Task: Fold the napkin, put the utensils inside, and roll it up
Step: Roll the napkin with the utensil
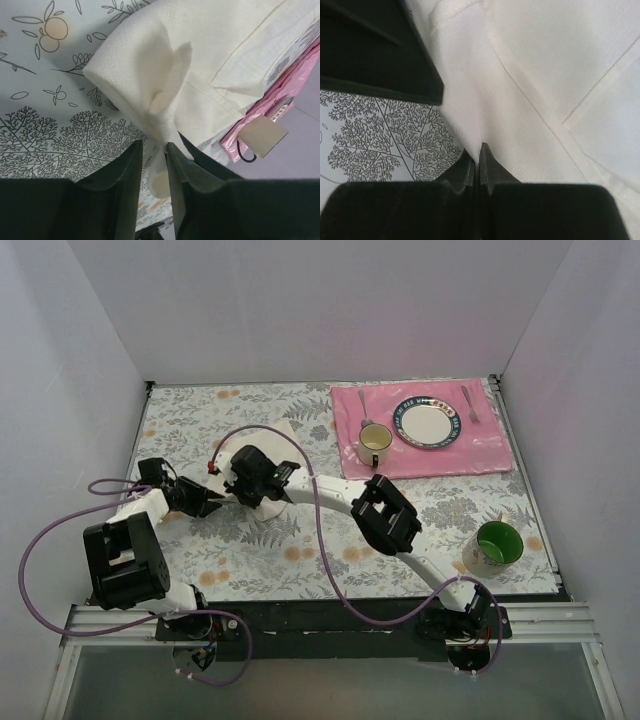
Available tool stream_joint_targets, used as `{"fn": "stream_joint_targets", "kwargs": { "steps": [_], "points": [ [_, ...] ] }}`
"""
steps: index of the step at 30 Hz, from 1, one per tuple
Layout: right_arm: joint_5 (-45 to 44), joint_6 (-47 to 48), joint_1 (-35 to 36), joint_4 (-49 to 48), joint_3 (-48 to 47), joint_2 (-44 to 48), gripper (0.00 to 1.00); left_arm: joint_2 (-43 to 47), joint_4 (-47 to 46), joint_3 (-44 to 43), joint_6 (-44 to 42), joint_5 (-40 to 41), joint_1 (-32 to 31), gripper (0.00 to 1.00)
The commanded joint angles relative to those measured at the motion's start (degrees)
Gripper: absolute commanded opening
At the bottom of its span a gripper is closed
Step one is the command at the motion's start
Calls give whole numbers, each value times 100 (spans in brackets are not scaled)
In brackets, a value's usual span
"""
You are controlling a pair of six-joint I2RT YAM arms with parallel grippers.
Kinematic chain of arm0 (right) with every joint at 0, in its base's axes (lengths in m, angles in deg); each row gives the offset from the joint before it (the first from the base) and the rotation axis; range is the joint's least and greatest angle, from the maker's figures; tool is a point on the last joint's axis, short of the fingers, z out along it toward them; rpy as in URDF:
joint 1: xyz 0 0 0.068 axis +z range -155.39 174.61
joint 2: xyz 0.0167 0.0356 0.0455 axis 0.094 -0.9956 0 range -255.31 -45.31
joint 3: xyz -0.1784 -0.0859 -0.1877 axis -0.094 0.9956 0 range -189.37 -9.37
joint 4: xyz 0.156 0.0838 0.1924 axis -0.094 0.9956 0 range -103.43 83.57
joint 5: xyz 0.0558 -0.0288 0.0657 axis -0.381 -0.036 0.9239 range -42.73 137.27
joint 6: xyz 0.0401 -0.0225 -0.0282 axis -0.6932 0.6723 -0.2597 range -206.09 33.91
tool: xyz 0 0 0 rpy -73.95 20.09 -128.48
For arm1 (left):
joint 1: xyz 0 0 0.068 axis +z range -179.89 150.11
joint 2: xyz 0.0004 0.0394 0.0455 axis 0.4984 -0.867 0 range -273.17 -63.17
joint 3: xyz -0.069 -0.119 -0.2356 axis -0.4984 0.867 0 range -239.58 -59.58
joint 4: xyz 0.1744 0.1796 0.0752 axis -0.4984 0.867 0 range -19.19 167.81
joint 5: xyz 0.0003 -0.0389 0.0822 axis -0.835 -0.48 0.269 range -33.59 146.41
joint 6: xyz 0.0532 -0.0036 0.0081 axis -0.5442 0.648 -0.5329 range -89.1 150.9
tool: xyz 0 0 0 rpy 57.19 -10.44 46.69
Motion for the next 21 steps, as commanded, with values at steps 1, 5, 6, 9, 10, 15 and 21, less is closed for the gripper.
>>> {"fn": "stream_joint_targets", "kwargs": {
  "steps": [1,5,6,9,10,15,21],
  "points": [
    [1733,-859,-458,552,-340,-117,1,625,209,-141,-369,493,38,29],
    [2474,-1325,-757,455,-331,-275,1,1143,323,-53,-527,695,-5,37],
    [2632,-1430,-870,420,-357,-371,1,1232,358,-18,-536,739,-23,38],
    [3397,-1931,-1117,262,-471,-643,1,1479,420,78,-598,757,-84,39],
    [3633,-2132,-1161,210,-489,-697,1,1496,420,131,-572,740,-119,37],
    [4346,-2827,-1469,-238,-437,-970,1,1252,122,404,-326,397,-277,31],
    [4857,-3197,-1645,-520,-480,-1207,1,548,-466,325,-10,248,-805,17]
  ]
}}
